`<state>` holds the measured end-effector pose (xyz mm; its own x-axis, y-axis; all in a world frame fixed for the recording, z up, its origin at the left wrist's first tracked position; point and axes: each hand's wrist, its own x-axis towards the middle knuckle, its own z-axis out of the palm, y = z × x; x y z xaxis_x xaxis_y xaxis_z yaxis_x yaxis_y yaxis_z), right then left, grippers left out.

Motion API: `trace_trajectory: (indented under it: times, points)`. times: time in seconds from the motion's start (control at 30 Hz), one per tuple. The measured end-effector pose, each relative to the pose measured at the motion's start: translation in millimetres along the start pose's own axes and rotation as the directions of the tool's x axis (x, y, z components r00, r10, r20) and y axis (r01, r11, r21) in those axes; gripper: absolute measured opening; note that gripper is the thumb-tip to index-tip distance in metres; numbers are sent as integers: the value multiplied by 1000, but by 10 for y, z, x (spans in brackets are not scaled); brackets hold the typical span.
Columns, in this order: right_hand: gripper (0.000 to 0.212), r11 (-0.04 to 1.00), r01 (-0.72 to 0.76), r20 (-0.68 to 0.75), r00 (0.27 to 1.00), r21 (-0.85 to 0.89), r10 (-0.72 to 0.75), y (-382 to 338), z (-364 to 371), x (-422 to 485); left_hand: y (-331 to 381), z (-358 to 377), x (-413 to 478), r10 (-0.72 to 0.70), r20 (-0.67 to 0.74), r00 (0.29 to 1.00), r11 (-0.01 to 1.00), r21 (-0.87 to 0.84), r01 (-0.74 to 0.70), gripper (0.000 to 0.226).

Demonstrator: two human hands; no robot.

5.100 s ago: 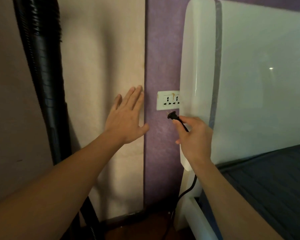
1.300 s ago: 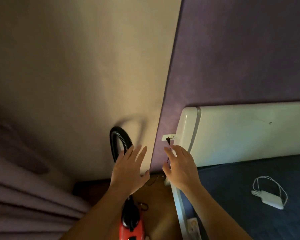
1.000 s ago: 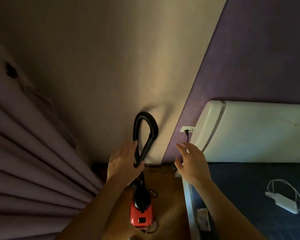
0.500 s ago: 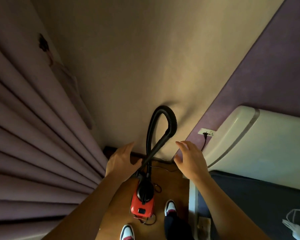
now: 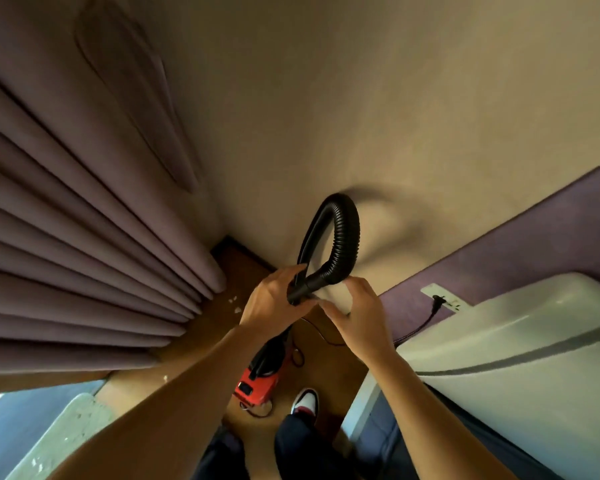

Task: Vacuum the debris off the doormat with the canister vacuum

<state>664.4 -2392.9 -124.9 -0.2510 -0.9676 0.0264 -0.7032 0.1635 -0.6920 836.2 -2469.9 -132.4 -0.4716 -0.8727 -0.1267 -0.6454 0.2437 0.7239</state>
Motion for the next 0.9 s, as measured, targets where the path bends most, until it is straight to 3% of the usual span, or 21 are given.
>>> trace_trajectory:
  times: [0.2, 0.33, 0.5, 0.9]
  points:
    - [35, 966, 85, -95, 993, 244, -64, 238, 324, 213, -282, 400, 247, -31, -15, 999, 997, -75, 30, 59]
    - [42, 937, 36, -61, 998, 347, -16, 311, 477, 294, -437, 625, 371, -46, -10, 999, 993, -109, 45, 43]
    - [54, 925, 73, -64, 997, 374, -53, 404, 594, 352, -551, 772, 421, -66, -54, 996, 988, -144, 58, 33]
    - [45, 946, 95, 83, 988, 310, -127, -311, 971, 554, -1015, 94, 187, -74, -85, 994, 977, -207, 55, 32]
